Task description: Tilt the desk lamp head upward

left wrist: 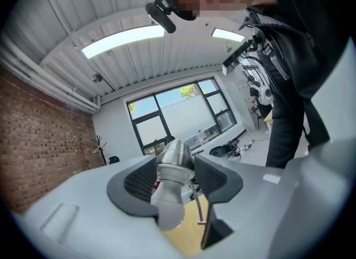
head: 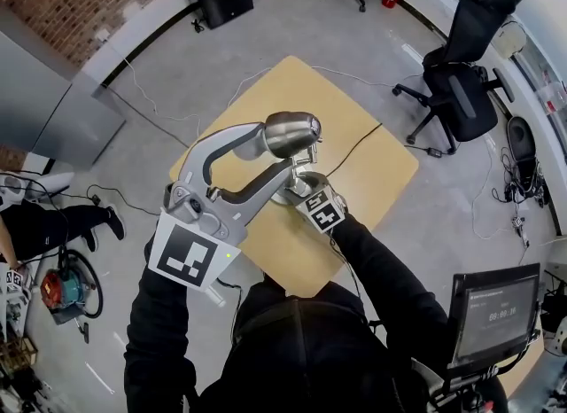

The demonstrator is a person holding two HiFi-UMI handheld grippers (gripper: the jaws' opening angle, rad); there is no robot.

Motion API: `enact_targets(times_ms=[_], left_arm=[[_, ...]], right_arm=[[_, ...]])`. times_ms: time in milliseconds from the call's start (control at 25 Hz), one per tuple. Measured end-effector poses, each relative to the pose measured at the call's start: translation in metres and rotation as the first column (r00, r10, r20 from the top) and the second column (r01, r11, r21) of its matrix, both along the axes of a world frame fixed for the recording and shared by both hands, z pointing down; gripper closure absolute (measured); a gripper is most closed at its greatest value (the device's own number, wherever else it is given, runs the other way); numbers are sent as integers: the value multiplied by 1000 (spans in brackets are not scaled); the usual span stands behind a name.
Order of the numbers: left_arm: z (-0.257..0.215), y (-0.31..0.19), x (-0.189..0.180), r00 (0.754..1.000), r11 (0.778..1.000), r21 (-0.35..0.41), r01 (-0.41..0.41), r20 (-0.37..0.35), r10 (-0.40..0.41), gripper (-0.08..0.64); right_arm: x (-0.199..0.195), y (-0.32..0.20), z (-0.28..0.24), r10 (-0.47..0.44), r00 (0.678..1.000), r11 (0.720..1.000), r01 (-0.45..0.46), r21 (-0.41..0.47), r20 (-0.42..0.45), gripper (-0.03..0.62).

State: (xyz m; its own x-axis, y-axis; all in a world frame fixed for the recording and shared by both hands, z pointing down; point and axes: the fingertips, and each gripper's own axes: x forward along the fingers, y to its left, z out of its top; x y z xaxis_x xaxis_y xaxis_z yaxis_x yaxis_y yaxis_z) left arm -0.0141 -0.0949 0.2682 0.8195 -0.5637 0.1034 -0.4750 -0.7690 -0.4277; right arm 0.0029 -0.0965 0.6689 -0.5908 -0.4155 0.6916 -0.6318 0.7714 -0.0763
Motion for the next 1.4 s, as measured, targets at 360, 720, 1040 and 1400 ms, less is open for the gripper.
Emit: enact_targets(times_ms=[360, 720, 1040, 1400], left_arm=[[-1, -2, 6, 1000, 1000, -23, -9, -16, 9, 342], [-4, -3, 14, 1000, 999, -13, -31, 2, 31, 344], [-3, -3, 24, 999, 999, -11, -36, 33, 37, 344], [-2, 0, 36, 997, 999, 3, -51, 53, 51, 344]], right_arm=[[0, 0, 2, -12, 1000, 1000, 12, 12, -16, 341], [-3, -1, 2, -9, 1000, 1000, 9, 17, -5, 341], [-5, 0, 2, -10, 1000, 1000, 10, 17, -10, 341], [-3, 4, 4, -16, 1000, 1000, 16, 20, -8, 341]])
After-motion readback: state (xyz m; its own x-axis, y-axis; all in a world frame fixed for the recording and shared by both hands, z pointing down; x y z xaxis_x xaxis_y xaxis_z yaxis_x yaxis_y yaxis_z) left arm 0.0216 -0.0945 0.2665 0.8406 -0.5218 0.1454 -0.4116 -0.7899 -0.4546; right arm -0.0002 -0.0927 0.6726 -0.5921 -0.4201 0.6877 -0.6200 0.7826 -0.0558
